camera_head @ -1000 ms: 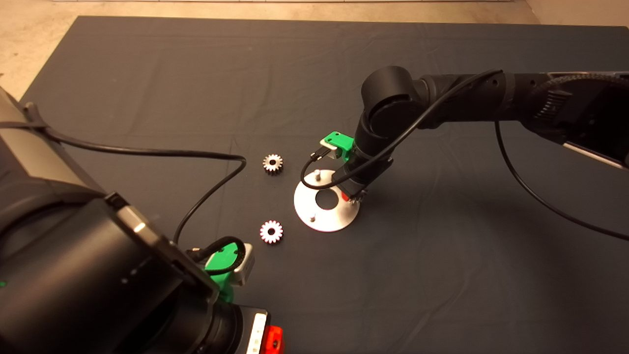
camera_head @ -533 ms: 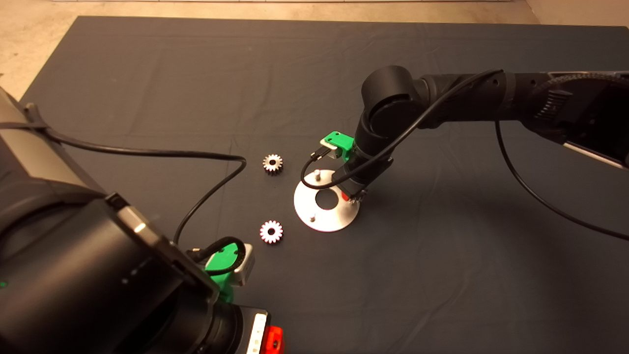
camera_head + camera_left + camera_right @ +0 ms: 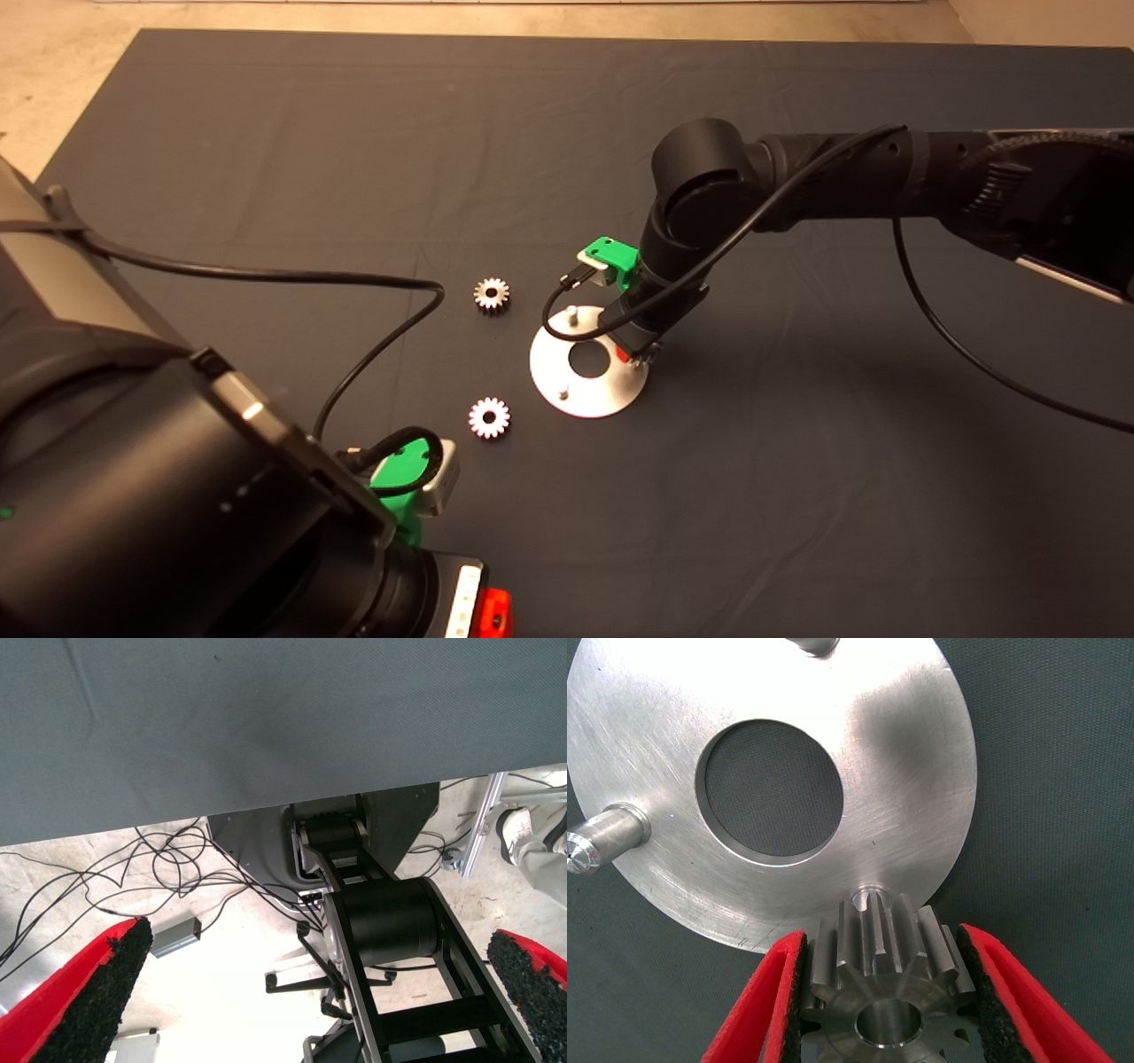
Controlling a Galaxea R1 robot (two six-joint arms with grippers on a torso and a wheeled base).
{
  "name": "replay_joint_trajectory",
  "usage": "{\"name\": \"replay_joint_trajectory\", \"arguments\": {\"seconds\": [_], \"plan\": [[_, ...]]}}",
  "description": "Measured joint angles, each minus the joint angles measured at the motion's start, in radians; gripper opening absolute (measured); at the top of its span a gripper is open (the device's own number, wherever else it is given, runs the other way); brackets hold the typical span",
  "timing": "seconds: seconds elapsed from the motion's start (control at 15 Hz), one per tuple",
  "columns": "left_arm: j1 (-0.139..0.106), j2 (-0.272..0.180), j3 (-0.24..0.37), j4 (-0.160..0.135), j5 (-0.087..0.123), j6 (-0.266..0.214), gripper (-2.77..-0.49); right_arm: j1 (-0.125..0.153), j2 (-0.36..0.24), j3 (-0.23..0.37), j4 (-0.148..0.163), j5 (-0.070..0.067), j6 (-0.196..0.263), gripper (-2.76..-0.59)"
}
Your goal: Install three planetary gears onto the carrier pins
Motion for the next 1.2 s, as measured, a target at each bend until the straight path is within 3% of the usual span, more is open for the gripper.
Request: {"name": "replay_joint_trajectory", "arguments": {"seconds": [1.2], "plan": [[0.0, 0.005, 0.0, 0.0, 0.0, 0.0, -0.5, -0.001, 0.0, 0.0, 0.0, 0.0, 0.0, -2.26]]}}
